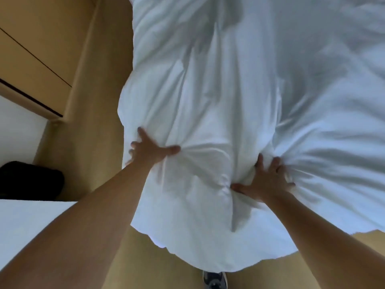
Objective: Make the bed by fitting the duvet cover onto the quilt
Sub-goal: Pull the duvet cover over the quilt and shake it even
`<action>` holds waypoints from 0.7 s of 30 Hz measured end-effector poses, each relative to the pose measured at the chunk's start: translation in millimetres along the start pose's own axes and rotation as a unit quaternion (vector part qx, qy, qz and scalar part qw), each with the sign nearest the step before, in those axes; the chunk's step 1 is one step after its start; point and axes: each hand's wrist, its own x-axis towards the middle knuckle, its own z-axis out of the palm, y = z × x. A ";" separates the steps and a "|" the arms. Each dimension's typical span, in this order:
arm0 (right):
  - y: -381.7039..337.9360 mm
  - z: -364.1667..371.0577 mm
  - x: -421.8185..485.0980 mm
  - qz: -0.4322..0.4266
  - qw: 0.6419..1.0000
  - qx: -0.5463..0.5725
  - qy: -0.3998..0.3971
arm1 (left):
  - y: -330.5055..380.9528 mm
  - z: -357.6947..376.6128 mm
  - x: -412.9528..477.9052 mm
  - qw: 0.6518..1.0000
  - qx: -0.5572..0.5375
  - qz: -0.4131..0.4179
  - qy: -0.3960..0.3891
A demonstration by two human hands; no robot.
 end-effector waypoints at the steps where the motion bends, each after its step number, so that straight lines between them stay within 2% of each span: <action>1: -3.0 3.0 2.6 0.005 1.000 -0.007 0.006 | -7.5 6.0 3.0 0.997 -0.065 -0.019 -0.025; 2: -4.6 4.6 5.0 0.008 1.000 -0.018 0.012 | -9.6 15.2 2.1 0.995 -0.100 -0.004 -0.025; 6: -9.9 4.9 9.5 0.032 0.998 -0.051 0.018 | -6.3 39.2 -15.5 0.971 -0.171 0.158 0.046; 8: -11.9 -0.2 6.0 0.050 0.998 -0.036 0.011 | -21.7 23.2 -24.4 0.948 -0.242 0.184 0.093; 10: -13.1 -5.9 -1.8 0.063 0.998 -0.023 0.002 | -58.9 6.8 -34.7 0.941 -0.266 0.174 0.117; 12: -17.0 -9.5 -18.5 0.082 0.997 -0.008 -0.006 | -93.7 -2.4 -52.2 0.950 -0.247 0.183 0.051; 14: -32.1 -13.3 -40.2 0.123 0.992 0.037 -0.008 | -105.3 -6.2 -56.2 0.961 -0.130 0.236 -0.058; 15: -45.8 -14.6 -49.8 0.134 0.988 0.071 0.024 | -103.1 -11.3 -50.6 0.959 -0.080 0.250 -0.105; 16: -64.4 -14.7 -58.3 0.129 0.980 0.121 0.093 | -96.2 -18.9 -40.7 0.954 -0.073 0.249 -0.148; 17: -89.1 -14.2 -66.7 0.099 0.959 0.191 0.186 | -87.7 -28.3 -27.0 0.948 -0.121 0.228 -0.188; 18: -120.5 -14.5 -80.0 0.052 0.924 0.269 0.267 | -78.6 -39.8 -11.0 0.931 -0.219 0.184 -0.226; 19: -155.3 -14.8 -91.0 0.000 0.895 0.319 0.313 | -70.9 -51.1 6.5 0.902 -0.326 0.129 -0.253; 20: -193.7 -13.7 -96.2 -0.042 0.887 0.334 0.315 | -65.4 -61.3 27.2 0.867 -0.413 0.074 -0.270; 21: -232.7 -12.2 -95.9 -0.073 0.900 0.317 0.291 | -58.5 -67.7 51.9 0.824 -0.488 0.033 -0.285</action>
